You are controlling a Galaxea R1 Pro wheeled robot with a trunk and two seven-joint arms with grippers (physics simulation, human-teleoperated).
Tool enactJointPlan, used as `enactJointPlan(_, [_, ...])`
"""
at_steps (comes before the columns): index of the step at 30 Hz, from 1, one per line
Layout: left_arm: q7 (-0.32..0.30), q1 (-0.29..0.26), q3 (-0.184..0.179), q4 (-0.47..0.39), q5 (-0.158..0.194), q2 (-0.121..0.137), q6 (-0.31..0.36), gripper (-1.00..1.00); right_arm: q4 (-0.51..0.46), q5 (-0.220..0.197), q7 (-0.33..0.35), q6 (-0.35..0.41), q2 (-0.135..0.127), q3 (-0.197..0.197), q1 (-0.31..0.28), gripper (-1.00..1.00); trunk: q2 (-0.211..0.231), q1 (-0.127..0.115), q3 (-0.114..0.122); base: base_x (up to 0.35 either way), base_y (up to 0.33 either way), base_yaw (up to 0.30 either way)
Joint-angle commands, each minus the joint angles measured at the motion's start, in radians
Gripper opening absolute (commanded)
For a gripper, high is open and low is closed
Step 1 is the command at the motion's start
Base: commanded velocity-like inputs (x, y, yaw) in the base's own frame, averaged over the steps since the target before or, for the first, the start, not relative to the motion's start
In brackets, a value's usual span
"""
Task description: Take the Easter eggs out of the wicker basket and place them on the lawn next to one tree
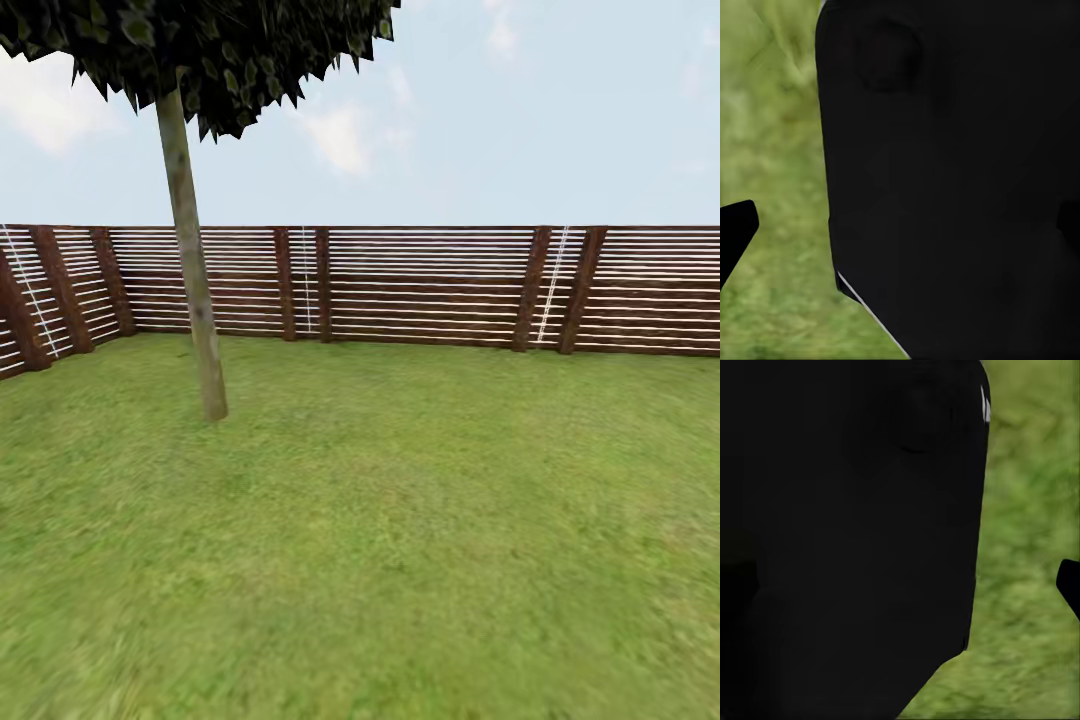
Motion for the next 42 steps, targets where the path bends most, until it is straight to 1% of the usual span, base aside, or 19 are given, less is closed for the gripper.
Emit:
enactJointPlan(1, [0.006, -0.006, 0.006, -0.004, 0.006, -0.006, 0.006, 1.0, 0.006, -0.006, -0.006, 0.006, 0.006, 0.006, -0.006, 1.0, 0.0, 0.0, 0.0, 0.0, 0.0, 0.0])
enactJointPlan(3, [0.007, -0.017, 0.011, -0.011, 0.017, 0.006, 0.017, 1.0, -0.006, 0.002, -0.005, 0.009, -0.006, 0.016, -0.017, 1.0, 0.0, 0.0, 0.0, 0.0, 0.0, 0.0])
enactJointPlan(5, [0.007, -0.006, 0.0, -0.022, 0.009, 0.017, 0.005, 1.0, -0.015, 0.004, 0.006, -0.002, -0.016, 0.004, -0.029, 1.0, 0.0, 0.0, 0.0, 0.0, 0.0, 0.0])
enactJointPlan(7, [0.007, 0.005, -0.005, -0.033, -0.002, 0.028, -0.006, 1.0, -0.016, 0.005, 0.009, -0.011, -0.014, -0.002, -0.04, 1.0, 0.0, 0.0, 0.0, 0.0, 0.0, 0.0])
enactJointPlan(9, [0.007, 0.013, -0.004, -0.044, -0.013, 0.036, -0.015, 1.0, -0.015, 0.005, 0.007, -0.012, -0.003, -0.001, -0.052, 1.0, 0.0, 0.0, 0.0, 0.0, 0.0, 0.0])
enactJointPlan(13, [0.006, 0.014, -0.005, -0.066, -0.014, 0.034, -0.015, 1.0, -0.004, 0.025, 0.008, -0.026, 0.017, 0.02, -0.075, 1.0, 0.0, 0.0, -0.002, 0.0, 0.0, -0.235])
enactJointPlan(17, [0.006, 0.014, -0.005, -0.089, -0.014, 0.034, -0.015, 1.0, -0.004, 0.048, 0.009, -0.026, 0.016, 0.043, -0.097, 1.0, 0.0, 0.0, -0.004, 0.0, 0.0, -0.279])
enactJointPlan(18, [0.005, 0.014, -0.005, -0.102, -0.014, 0.034, -0.015, 1.0, -0.004, 0.158, 0.008, -0.026, 0.016, 0.069, -0.134, 1.0, 0.0, 0.0, -0.005, 0.0, 0.0, -0.28])
enactJointPlan(21, [0.002, 0.014, -0.007, -0.101, -0.016, 0.033, -0.015, 1.0, -0.005, 0.154, 0.009, -0.026, 0.015, 0.066, -0.134, 1.0, 0.0, 0.0, -0.007, 0.0, 0.0, -0.28])
enactJointPlan(25, [-0.005, 0.014, -0.008, -0.099, -0.018, 0.03, -0.013, 1.0, -0.006, 0.142, 0.011, -0.026, 0.009, 0.052, -0.134, 1.0, 0.0, 0.0, -0.009, 0.0, 0.0, -0.281])
enactJointPlan(30, [-0.005, 0.014, -0.008, -0.098, -0.018, 0.024, -0.012, 1.0, -0.006, 0.107, 0.01, -0.026, 0.008, 0.033, -0.134, 1.0, 0.0, 0.0, -0.009, 0.0, 0.0, -0.284])
enactJointPlan(42, [-0.005, 0.014, -0.006, -0.098, -0.017, 0.023, -0.012, 1.0, -0.008, 0.101, 0.009, -0.028, 0.007, 0.032, -0.134, 1.0, 0.0, 0.0, -0.009, 0.0, 0.0, -0.286])
